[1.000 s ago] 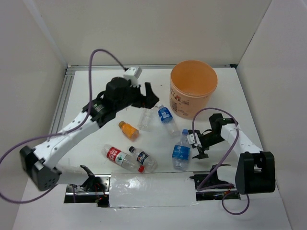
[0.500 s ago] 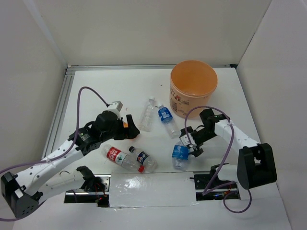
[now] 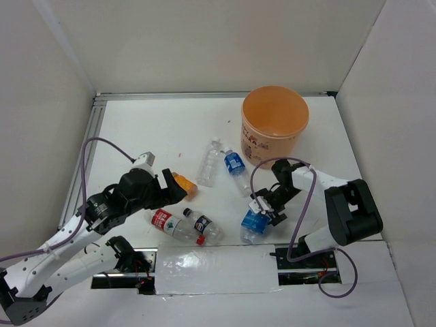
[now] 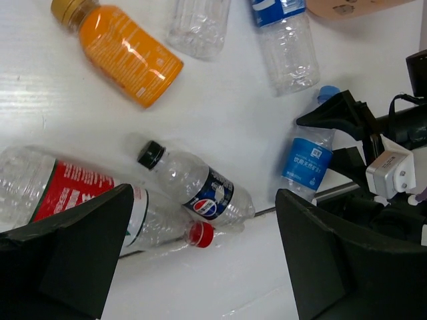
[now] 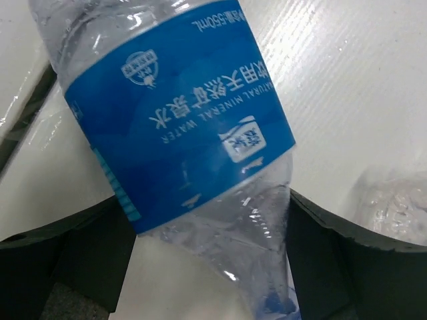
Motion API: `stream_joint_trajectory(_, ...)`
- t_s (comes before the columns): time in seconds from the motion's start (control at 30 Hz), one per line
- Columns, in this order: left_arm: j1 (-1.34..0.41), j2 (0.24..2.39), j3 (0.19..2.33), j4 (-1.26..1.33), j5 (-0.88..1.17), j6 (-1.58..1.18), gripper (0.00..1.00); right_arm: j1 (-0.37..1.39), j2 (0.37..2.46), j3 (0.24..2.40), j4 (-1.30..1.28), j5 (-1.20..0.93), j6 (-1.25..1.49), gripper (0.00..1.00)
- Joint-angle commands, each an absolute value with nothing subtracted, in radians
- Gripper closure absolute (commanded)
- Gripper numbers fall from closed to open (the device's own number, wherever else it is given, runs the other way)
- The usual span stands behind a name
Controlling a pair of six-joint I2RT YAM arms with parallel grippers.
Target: Put the plastic bottles in the bin
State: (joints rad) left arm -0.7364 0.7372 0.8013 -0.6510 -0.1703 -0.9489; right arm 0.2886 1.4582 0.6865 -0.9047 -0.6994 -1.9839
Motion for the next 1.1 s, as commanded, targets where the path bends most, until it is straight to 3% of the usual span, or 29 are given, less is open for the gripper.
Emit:
stream_joint_trajectory(0.0, -0.746, 0.699, 0.778, -0.728, -0.202, -1.037, 0.0, 0.307, 1.471, 0.667, -0.897, -0.693, -2.704, 0.13)
stream_joint_trajectory(0.03, -0.746, 0.689, 0.778, -0.748, -0.219, -1.058, 0.0, 0.307, 1.471, 0.676, -0.911, -0.709, -2.668, 0.27)
stream_joint_trajectory(0.13, -0.746, 0.68, 0.778, -0.839, -0.264, -1.208, 0.0, 0.298, 1.428, 0.702, -0.966, -0.747, -2.625, 0.54)
stream_joint_trajectory(0.3, -0.746, 0.689, 0.778, -0.954, -0.264, -1.425, 0.0, 0.285, 1.313, 0.739, -1.009, -0.83, -2.553, 0.71)
stream_joint_trajectory(0.47, -0.746, 0.742, 0.801, -1.052, -0.242, -1.574, 0.0, 0.285, 1.174, 0.84, -0.935, -0.972, -2.283, 0.71)
stream_joint_trajectory(0.53, -0.746, 0.785, 0.813, -1.052, -0.242, -1.583, 0.0, 0.285, 1.118, 0.912, -0.783, -0.999, -2.012, 0.71)
stream_joint_trajectory(0.73, -0.755, 0.916, 0.802, -1.077, -0.242, -1.572, 0.0, 0.319, 1.11, 1.116, -0.367, -0.872, -1.39, 0.72)
stream_joint_trajectory(0.87, -0.755, 0.888, 0.68, -0.945, -0.242, -1.563, 0.0, 0.304, 1.218, 1.278, -0.29, -0.668, -1.221, 0.72)
stream_joint_trajectory(1.07, -0.735, 0.897, 0.586, -0.762, -0.242, -1.491, 0.0, 0.221, 1.365, 1.426, -0.297, -0.598, -1.17, 0.69)
